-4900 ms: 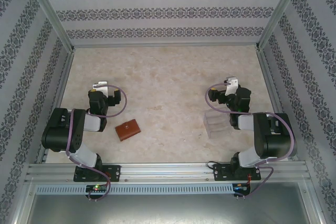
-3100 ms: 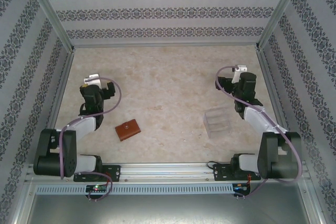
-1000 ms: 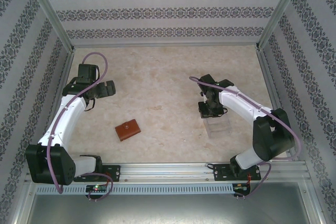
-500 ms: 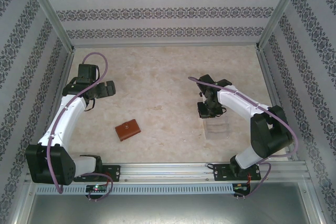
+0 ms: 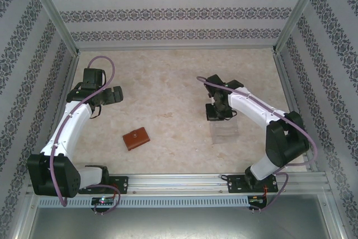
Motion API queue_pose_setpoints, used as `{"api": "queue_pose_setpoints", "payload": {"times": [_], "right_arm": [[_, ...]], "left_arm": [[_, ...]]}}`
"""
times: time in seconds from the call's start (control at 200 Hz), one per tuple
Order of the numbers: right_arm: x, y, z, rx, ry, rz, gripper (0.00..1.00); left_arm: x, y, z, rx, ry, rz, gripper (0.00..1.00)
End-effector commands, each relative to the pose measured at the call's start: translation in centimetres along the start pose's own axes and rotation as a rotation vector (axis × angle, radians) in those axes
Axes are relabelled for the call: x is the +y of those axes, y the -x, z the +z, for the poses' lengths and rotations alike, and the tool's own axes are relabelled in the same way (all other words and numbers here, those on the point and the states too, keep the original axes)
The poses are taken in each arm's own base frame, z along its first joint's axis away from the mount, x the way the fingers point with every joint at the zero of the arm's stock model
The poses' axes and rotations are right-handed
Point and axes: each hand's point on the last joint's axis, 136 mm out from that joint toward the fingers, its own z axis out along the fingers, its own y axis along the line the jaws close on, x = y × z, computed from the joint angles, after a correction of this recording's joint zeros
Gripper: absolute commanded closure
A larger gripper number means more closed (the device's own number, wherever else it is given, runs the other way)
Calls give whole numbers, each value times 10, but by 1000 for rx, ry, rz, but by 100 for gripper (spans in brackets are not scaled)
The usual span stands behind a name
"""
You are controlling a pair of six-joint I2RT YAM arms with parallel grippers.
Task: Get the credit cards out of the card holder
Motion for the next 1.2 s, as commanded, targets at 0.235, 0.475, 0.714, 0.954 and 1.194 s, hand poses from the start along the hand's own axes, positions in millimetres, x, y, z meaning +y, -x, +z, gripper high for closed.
{"api": "queue_pose_setpoints", "payload": {"times": [0.235, 0.475, 0.714, 0.954, 1.194], "right_arm": [[66, 64, -5, -50, -74, 52, 100], [113, 118, -6, -115, -101, 63, 100], [143, 155, 1, -159, -77, 79, 100], [155, 173, 22, -174, -64, 100, 100], [161, 179, 37, -181, -50, 101, 100]], "left_arm": [[5, -11, 3, 73, 48, 57, 0], [4, -13, 7, 80, 42, 55, 0], [-2, -18, 13, 107, 9, 44, 0], [-4, -24, 18, 136, 1, 44, 0], [-8, -27, 20, 147, -24, 48, 0]]}}
